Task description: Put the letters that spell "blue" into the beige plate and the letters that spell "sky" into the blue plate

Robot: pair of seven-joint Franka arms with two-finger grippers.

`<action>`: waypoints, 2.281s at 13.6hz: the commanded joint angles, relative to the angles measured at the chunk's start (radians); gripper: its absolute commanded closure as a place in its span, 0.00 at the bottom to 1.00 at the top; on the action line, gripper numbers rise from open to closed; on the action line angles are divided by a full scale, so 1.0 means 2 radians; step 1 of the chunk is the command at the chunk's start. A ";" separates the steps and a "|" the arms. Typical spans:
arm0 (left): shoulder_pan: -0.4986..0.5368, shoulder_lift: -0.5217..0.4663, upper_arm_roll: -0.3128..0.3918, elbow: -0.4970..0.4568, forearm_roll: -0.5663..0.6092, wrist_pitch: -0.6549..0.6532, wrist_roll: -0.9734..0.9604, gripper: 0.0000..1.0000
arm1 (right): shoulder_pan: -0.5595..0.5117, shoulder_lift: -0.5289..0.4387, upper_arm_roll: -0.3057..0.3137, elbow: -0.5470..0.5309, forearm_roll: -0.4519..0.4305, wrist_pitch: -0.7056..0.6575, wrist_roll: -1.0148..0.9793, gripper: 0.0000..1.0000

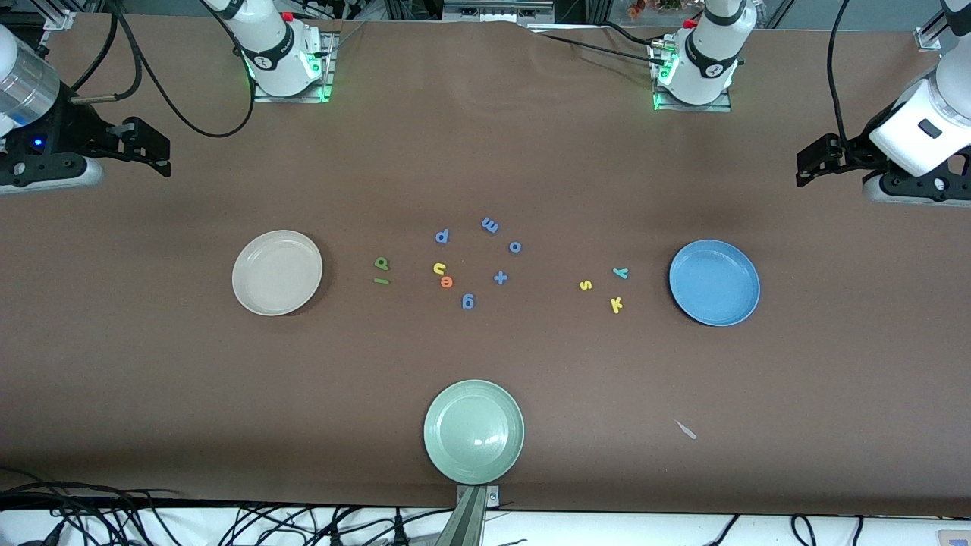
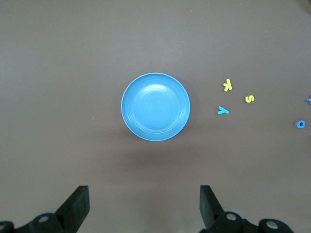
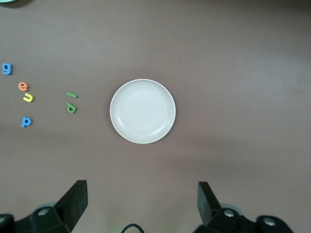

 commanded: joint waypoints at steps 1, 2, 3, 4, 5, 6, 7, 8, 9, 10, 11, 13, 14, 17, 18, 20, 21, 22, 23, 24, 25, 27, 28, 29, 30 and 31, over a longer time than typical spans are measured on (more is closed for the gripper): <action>0.000 -0.010 -0.001 -0.007 0.003 -0.005 -0.003 0.00 | 0.000 -0.005 0.003 0.001 0.003 -0.004 0.004 0.00; 0.000 -0.010 -0.001 -0.007 0.003 -0.005 -0.002 0.00 | 0.000 -0.006 0.003 0.001 0.003 -0.006 0.004 0.00; 0.000 -0.010 -0.001 -0.007 0.003 -0.005 -0.002 0.00 | 0.000 -0.006 0.002 0.001 0.003 -0.005 0.004 0.00; 0.000 -0.010 -0.001 -0.007 0.003 -0.005 -0.002 0.00 | -0.002 -0.006 0.002 0.001 0.003 -0.003 0.004 0.00; 0.000 -0.010 -0.001 -0.007 0.003 -0.005 -0.003 0.00 | -0.002 -0.005 0.002 0.001 0.003 -0.001 0.004 0.00; 0.000 -0.010 -0.002 -0.007 0.003 -0.005 -0.003 0.00 | 0.000 -0.005 0.003 0.001 0.003 0.002 0.004 0.00; 0.000 -0.010 -0.003 -0.007 0.003 -0.005 -0.003 0.00 | -0.002 -0.005 0.002 0.001 0.003 0.005 0.004 0.00; 0.000 -0.010 -0.003 -0.007 0.003 -0.005 -0.002 0.00 | -0.002 -0.005 0.001 0.001 0.003 0.006 0.004 0.00; 0.000 -0.010 -0.004 -0.008 0.003 -0.006 -0.003 0.00 | -0.002 -0.006 0.001 0.001 0.003 0.005 0.004 0.00; 0.000 -0.010 -0.004 -0.008 0.003 -0.007 -0.002 0.00 | -0.002 -0.006 0.000 0.001 0.003 -0.001 0.004 0.00; 0.000 -0.009 -0.004 -0.007 0.002 -0.007 -0.002 0.00 | -0.002 -0.006 -0.002 0.000 0.003 -0.005 0.004 0.00; -0.005 -0.008 -0.005 -0.007 0.002 -0.007 -0.002 0.00 | -0.003 -0.006 -0.004 -0.001 0.008 -0.011 0.004 0.00; -0.006 -0.008 -0.005 -0.007 0.000 -0.007 -0.002 0.00 | -0.003 -0.006 -0.004 -0.001 0.010 -0.015 0.005 0.00; -0.004 -0.001 -0.004 -0.007 -0.015 -0.007 -0.002 0.00 | -0.003 -0.008 -0.005 0.000 0.026 -0.029 0.005 0.00; -0.006 -0.001 -0.004 -0.006 -0.015 -0.007 -0.008 0.00 | -0.003 -0.010 -0.005 0.000 0.027 -0.037 0.005 0.00; -0.008 0.008 -0.006 -0.006 -0.015 -0.011 -0.007 0.00 | -0.003 -0.012 -0.005 0.000 0.030 -0.043 0.004 0.00; -0.011 0.016 -0.011 -0.006 -0.016 -0.009 -0.008 0.00 | -0.003 -0.012 -0.005 0.001 0.031 -0.045 0.004 0.00; -0.013 0.029 -0.017 0.000 -0.016 -0.005 -0.009 0.00 | -0.003 -0.011 -0.005 0.001 0.030 -0.043 0.004 0.00; -0.013 0.045 -0.024 0.009 -0.018 0.000 -0.013 0.00 | -0.003 -0.009 -0.005 -0.001 0.029 -0.046 0.004 0.00; -0.014 0.060 -0.034 0.010 -0.022 0.011 -0.028 0.00 | -0.003 -0.009 -0.005 0.000 0.029 -0.046 0.004 0.00; -0.014 0.075 -0.042 0.009 -0.023 0.028 -0.046 0.00 | -0.003 -0.009 -0.005 0.000 0.029 -0.046 0.004 0.00; -0.014 0.107 -0.056 0.010 -0.023 0.065 -0.067 0.00 | -0.003 -0.012 -0.005 0.001 0.029 -0.046 0.004 0.00; -0.015 0.122 -0.063 0.010 -0.023 0.088 -0.076 0.00 | -0.003 -0.012 -0.005 0.001 0.029 -0.044 0.004 0.00; -0.016 0.139 -0.068 0.010 -0.023 0.103 -0.089 0.00 | -0.003 -0.011 -0.005 0.001 0.030 -0.043 0.004 0.00; -0.018 0.152 -0.070 0.010 -0.023 0.110 -0.105 0.00 | -0.004 -0.011 -0.005 0.001 0.030 -0.044 0.004 0.00; -0.021 0.164 -0.070 0.009 -0.023 0.117 -0.117 0.00 | -0.004 -0.012 -0.007 0.001 0.030 -0.044 0.004 0.00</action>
